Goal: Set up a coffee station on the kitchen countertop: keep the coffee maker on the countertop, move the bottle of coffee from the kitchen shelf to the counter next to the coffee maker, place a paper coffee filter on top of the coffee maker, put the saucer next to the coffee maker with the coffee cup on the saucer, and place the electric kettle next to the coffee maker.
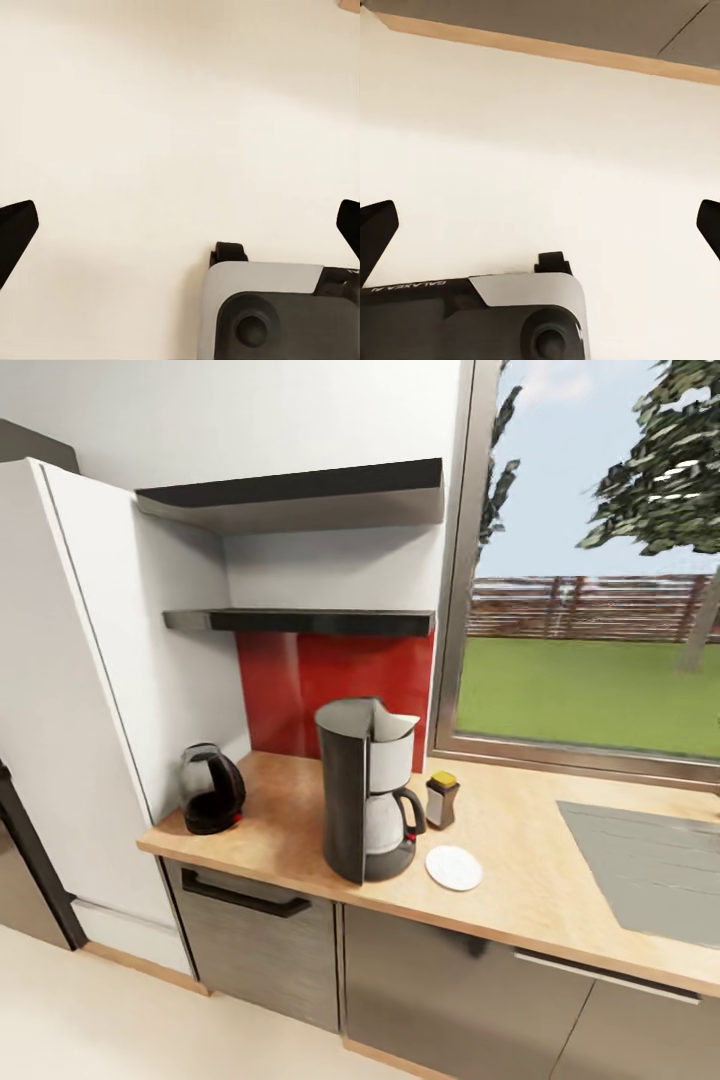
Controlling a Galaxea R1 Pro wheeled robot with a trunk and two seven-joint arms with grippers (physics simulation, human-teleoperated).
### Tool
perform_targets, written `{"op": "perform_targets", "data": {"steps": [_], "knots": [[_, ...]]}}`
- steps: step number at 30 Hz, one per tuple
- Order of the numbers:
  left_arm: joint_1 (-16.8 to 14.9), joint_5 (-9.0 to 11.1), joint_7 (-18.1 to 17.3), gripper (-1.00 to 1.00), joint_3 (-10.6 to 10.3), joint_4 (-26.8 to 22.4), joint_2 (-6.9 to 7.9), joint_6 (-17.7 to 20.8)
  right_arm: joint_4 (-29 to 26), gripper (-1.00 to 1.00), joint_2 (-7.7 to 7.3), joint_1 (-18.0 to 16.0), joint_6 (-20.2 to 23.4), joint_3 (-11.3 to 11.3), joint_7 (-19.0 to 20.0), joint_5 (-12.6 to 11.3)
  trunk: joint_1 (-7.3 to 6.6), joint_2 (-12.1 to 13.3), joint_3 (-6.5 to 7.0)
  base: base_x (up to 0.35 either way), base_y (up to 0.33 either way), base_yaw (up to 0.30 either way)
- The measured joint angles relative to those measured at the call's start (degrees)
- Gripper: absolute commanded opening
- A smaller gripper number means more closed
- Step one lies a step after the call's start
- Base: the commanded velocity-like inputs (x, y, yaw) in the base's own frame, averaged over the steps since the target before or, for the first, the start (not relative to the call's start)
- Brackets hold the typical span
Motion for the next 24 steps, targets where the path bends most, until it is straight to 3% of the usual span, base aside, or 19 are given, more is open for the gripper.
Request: {"op": "perform_targets", "data": {"steps": [8,18,24], "knots": [[0.00,-0.01,0.01,1.00,0.00,0.01,-0.08,0.00,0.00,1.00,-0.09,0.00,-0.04,0.00,0.09,0.00,0.00,0.00,-0.08,0.216,0.287,-0.063],[-0.01,0.01,0.01,1.00,0.00,0.04,-0.08,0.00,-0.01,1.00,-0.26,0.01,-0.04,-0.01,0.09,0.00,0.01,0.00,-0.09,0.172,0.288,-0.244],[-0.01,-0.13,0.00,1.00,0.00,0.05,-0.05,0.00,-0.01,1.00,-0.27,0.01,-0.05,0.05,0.07,0.00,0.02,0.01,-0.06,0.038,0.078,-0.263]]}}
